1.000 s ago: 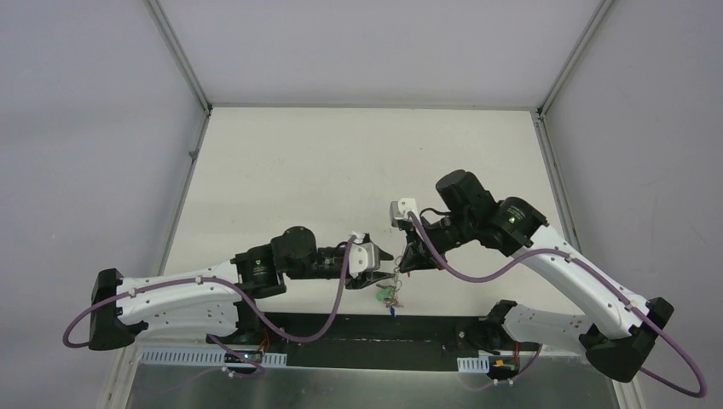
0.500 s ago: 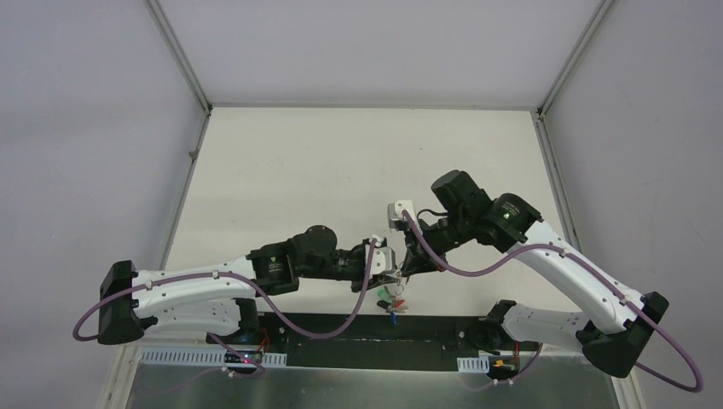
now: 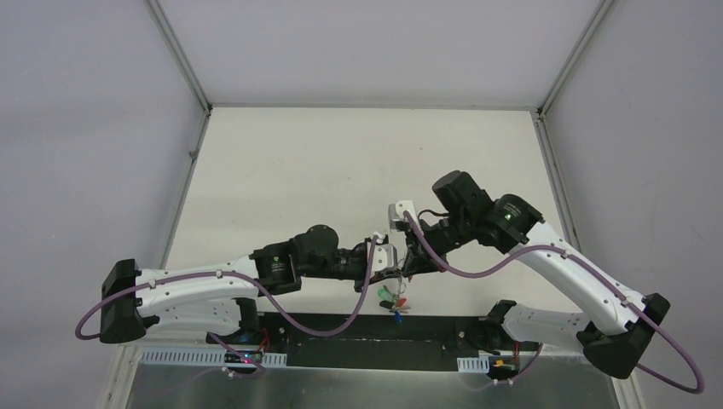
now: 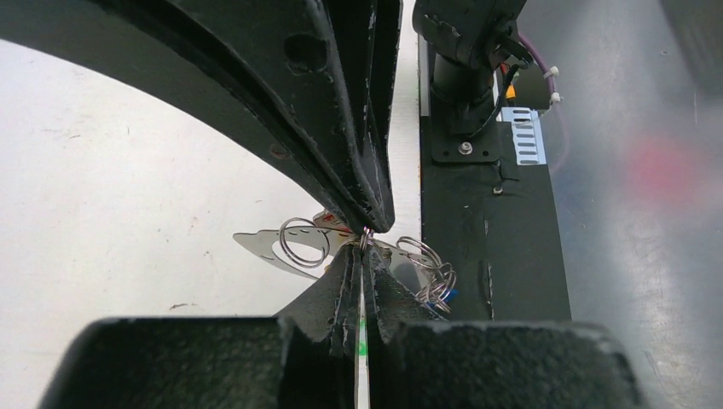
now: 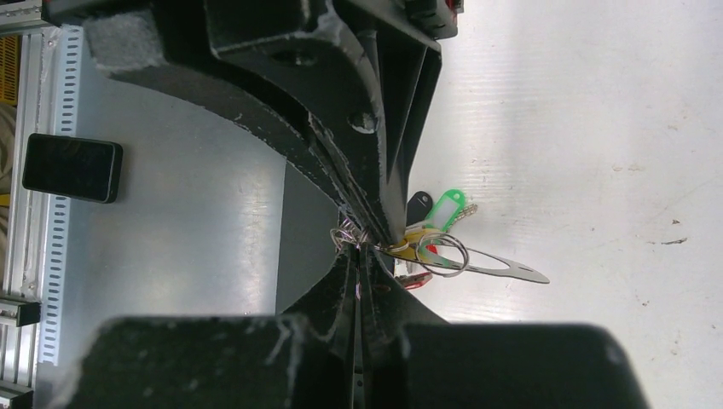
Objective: Put the keys on the keyring
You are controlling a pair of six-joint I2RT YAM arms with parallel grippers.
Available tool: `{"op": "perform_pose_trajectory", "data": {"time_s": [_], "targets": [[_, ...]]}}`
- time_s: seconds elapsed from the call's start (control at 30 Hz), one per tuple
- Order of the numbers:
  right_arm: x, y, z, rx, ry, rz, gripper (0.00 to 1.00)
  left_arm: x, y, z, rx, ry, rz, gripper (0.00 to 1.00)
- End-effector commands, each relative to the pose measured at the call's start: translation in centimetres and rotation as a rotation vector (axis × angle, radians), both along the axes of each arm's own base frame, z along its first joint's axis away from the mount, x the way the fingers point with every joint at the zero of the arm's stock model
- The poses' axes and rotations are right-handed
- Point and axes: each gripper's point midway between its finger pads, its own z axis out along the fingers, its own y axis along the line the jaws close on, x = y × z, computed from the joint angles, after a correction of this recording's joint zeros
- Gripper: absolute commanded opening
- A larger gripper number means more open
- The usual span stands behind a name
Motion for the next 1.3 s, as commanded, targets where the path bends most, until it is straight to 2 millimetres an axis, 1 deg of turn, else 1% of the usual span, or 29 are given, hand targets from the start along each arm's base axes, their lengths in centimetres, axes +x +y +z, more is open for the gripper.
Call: {"op": "perform_pose_trajectory", "data": {"time_s": [0.0, 0.07, 0.23, 0.3, 0.53, 0.63, 0.73, 0.87, 1.1, 1.27], "targets": [[0.1, 0.5, 1.4, 0.071, -0.043, 0.009, 0.0, -0.4, -0.6, 3.1, -0.098, -0.007, -0.021, 0.0], [0.3, 0.5, 1.4, 0.071, -0.051, 0.0, 0.02, -0.3, -0.5, 3.1, -0.101, -0.003, -0.012, 0.0], [0.9, 0.6, 1.7, 0.088, -0.091, -0.029, 0.31, 0.1, -0.2, 3.1, -0.114, 0.01, 0.023, 0.0], [1.2, 0.4, 1.9, 0.098, -0.117, -0.055, 0.4, 0.4, 0.1, 3.2, -0.129, 0.019, 0.051, 0.0], [1.4, -1.0, 2.3, 0.19, -0.246, -0.129, 0.55, 0.4, 1.3, 4.2, -0.242, 0.023, 0.079, 0.0], [1.2, -1.2, 2.6, 0.24, -0.29, -0.123, 0.56, 0.2, 1.9, 5.3, -0.313, -0.002, 0.072, 0.0], [1.0, -1.0, 2.7, 0.251, -0.298, -0.105, 0.56, -0.3, 2.5, 6.6, -0.388, -0.033, 0.054, 0.0], [0.7, -0.4, 3.1, 0.274, -0.287, -0.062, 0.52, -0.7, 3.3, 7.8, -0.463, -0.058, 0.039, 0.0], [0.2, 0.4, 5.6, 0.394, -0.333, -0.018, 0.43, -0.8, 3.7, 8.0, -0.481, -0.042, 0.044, 0.0], [0.3, 0.6, 6.6, 0.445, -0.366, -0.02, 0.4, -0.7, 3.5, 7.7, -0.474, -0.034, 0.046, 0.0]]}}
